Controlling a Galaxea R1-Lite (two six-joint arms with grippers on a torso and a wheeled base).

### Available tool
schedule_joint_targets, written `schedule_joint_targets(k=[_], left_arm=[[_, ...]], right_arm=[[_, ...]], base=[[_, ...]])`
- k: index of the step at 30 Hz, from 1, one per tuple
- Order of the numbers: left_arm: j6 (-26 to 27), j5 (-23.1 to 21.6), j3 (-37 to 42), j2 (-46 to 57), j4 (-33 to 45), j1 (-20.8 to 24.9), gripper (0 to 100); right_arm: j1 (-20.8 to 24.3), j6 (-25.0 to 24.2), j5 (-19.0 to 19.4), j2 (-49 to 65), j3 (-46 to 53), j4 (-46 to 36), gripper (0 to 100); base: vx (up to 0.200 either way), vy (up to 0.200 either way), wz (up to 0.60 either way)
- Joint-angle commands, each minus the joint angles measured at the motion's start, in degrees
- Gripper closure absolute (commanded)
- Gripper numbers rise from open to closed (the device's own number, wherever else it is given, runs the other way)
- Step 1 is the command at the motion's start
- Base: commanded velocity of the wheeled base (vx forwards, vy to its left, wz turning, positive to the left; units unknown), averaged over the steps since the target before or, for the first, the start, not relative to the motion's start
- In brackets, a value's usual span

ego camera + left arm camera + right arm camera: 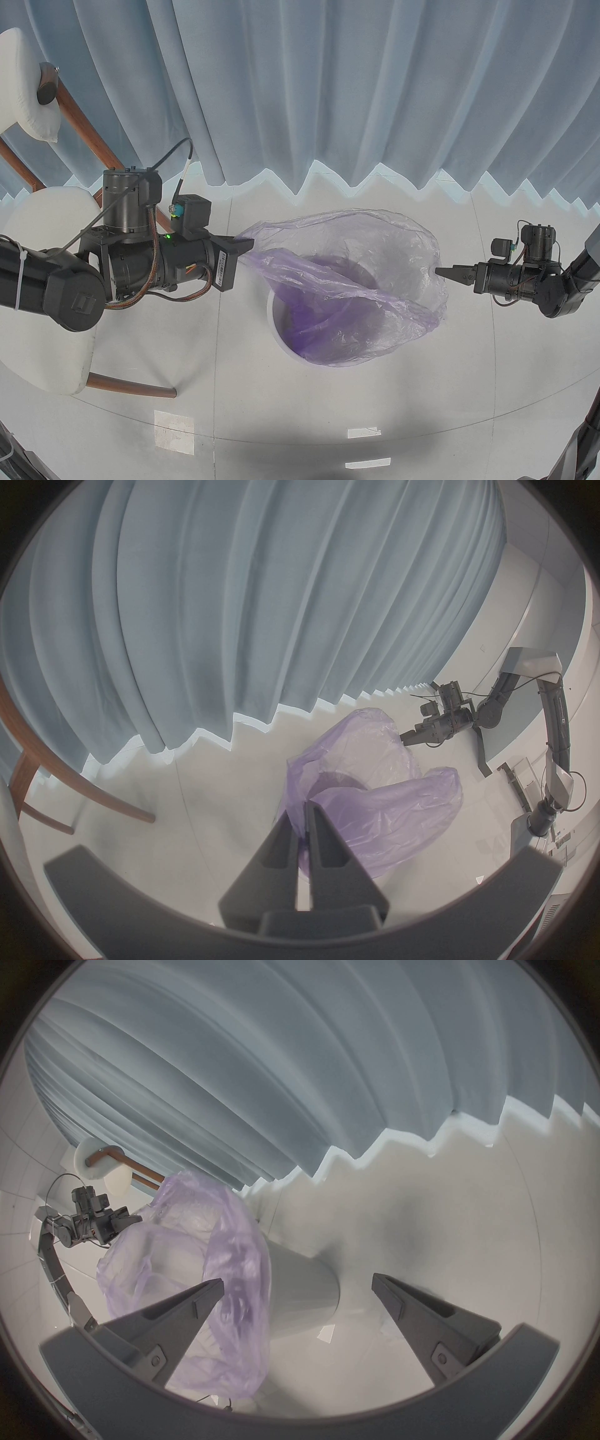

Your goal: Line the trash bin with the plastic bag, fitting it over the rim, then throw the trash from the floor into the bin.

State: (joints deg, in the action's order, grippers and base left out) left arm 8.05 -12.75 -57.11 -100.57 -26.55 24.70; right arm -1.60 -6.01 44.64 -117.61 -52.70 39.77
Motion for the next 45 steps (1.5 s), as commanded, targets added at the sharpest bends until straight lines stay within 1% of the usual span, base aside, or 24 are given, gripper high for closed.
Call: schedule_joint_targets(k=[1,4,7,12,16,17,20,22,23,24,25,29,37,40,45], left_arm=[[0.0,-0.1,0.0,-1.2,0.0,-0.1,100],[0.0,-1.4,0.1,-1.3,0.0,-0.1,100],[0.0,-1.7,0.0,-1.2,0.0,-0.2,100],[0.2,-4.5,0.0,-1.2,0.1,-0.4,100],[0.3,-5.2,-0.1,-1.2,0.1,-0.4,100],[0.3,-5.3,0.0,-1.2,0.1,-0.4,100],[0.3,-5.3,0.1,-1.2,0.1,-0.4,100],[0.3,-5.4,0.3,-1.1,0.1,-0.4,100],[0.1,-5.3,0.4,-1.1,0.1,-0.4,100],[0.1,-5.3,0.4,-1.1,0.1,-0.4,100],[0.3,-5.3,0.4,-1.1,0.0,-0.4,100],[0.4,-5.0,0.4,-1.1,0.0,-0.5,100],[1.4,-4.0,0.0,-1.4,0.0,-0.4,100],[4.2,-2.6,0.0,-2.3,0.0,-0.4,100],[4.6,-2.4,0.2,-2.5,-0.1,-0.2,100]], right_arm=[[0.3,-0.1,1.0,-0.6,2.3,0.5,0],[0.5,-0.1,1.7,-0.8,3.3,2.2,0],[1.2,-0.8,1.8,-0.9,3.4,3.2,0],[3.7,-6.5,2.6,-0.6,3.1,3.5,0],[5.6,-9.5,2.6,-1.6,2.6,5.0,0],[6.3,-11.0,2.6,-2.8,2.6,7.3,100],[7.1,-13.2,2.5,-4.5,2.4,12.8,100],[7.7,-16.1,2.3,-5.0,2.7,16.8,100],[7.9,-17.2,2.2,-5.1,2.9,17.9,100],[7.9,-17.2,2.2,-5.1,2.9,17.9,100],[8.1,-18.5,2.0,-5.0,3.0,19.0,100],[8.1,-18.8,0.6,-3.9,3.8,19.6,100],[8.1,-18.8,0.5,-0.7,7.5,19.5,100],[8.1,-18.8,0.5,-0.5,8.1,19.5,100],[8.3,-18.6,0.5,0.0,8.5,19.5,100]], base=[[0.0,0.0,0.0],[0.0,0.0,0.0],[0.0,0.0,0.0],[0.0,0.0,0.0],[0.0,0.0,0.0],[0.0,0.0,0.0],[0.0,0.0,0.0],[0.0,0.0,0.0],[0.0,0.0,0.0],[0.0,0.0,0.0],[0.0,0.0,0.0],[0.0,0.0,0.0],[0.0,0.0,0.0],[0.2,0.2,0.0],[0.2,0.2,0.0]])
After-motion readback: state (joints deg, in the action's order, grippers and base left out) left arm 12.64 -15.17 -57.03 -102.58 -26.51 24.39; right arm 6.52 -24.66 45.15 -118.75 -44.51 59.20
